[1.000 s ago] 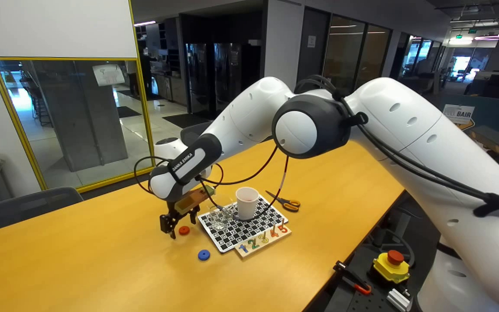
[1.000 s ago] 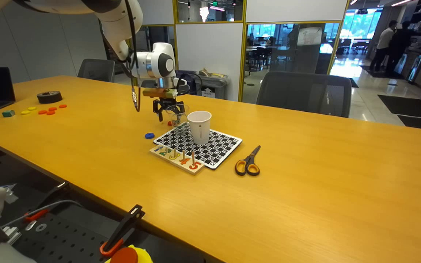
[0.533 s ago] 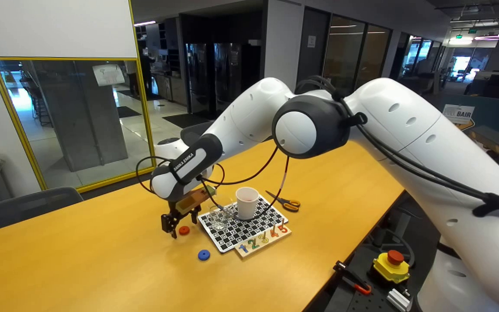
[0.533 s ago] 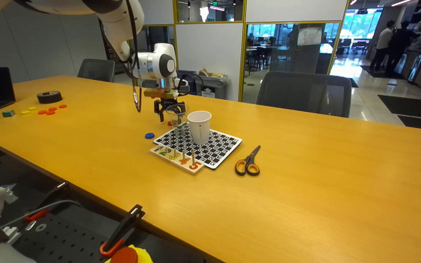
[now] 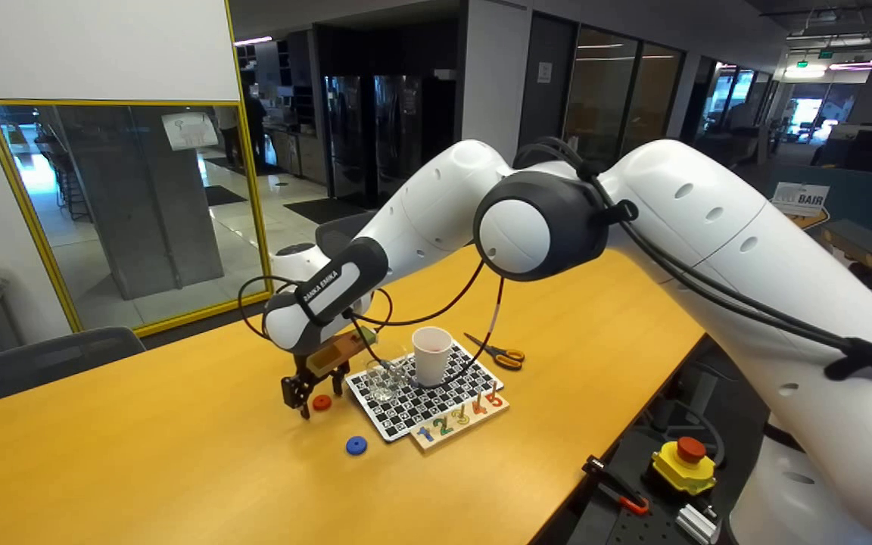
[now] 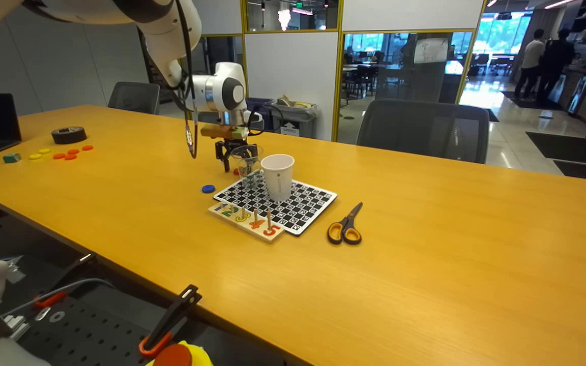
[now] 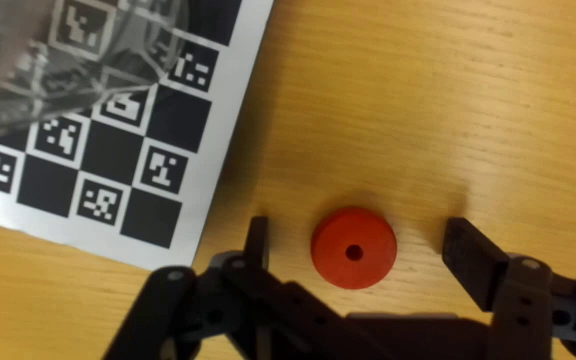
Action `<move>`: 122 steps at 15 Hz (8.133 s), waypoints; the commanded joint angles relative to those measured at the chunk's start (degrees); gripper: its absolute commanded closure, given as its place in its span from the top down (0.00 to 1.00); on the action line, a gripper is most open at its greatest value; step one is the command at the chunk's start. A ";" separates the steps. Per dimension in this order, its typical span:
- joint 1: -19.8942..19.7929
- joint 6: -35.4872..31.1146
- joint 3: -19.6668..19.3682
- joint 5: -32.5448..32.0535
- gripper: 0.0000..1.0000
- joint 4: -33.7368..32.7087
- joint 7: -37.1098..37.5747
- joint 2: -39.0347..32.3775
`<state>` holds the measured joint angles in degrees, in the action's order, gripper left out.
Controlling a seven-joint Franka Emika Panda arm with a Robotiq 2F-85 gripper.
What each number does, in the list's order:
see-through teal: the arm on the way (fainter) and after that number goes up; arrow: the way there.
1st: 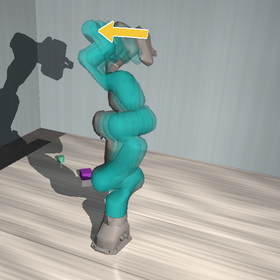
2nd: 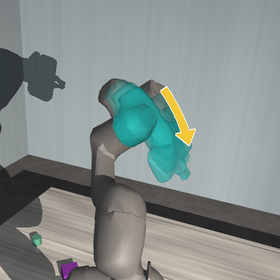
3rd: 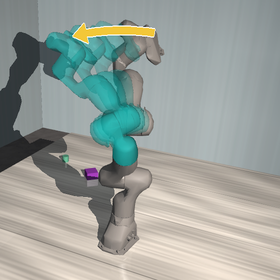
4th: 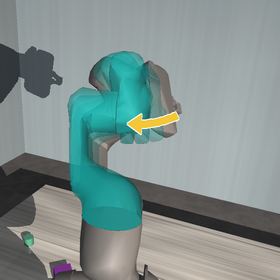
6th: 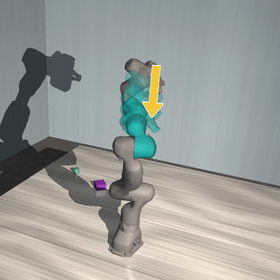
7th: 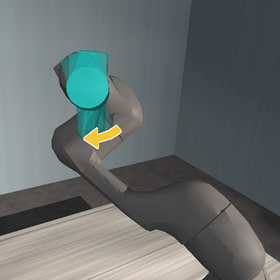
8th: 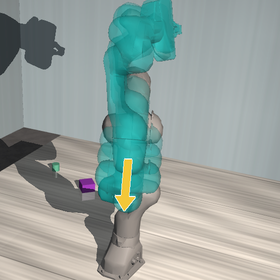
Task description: Pick the rings and put them in the cup
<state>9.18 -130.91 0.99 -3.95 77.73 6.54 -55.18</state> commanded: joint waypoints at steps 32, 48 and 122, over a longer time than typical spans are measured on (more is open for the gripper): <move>-3.60 -7.30 -11.06 -3.94 0.18 43.50 37.08 40.94; -4.57 -15.35 -12.10 -4.47 0.67 45.00 42.60 37.30; 2.71 -12.62 -8.57 1.69 0.21 37.07 49.57 35.08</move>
<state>12.55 -146.13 -7.57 -0.34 113.93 53.99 -21.51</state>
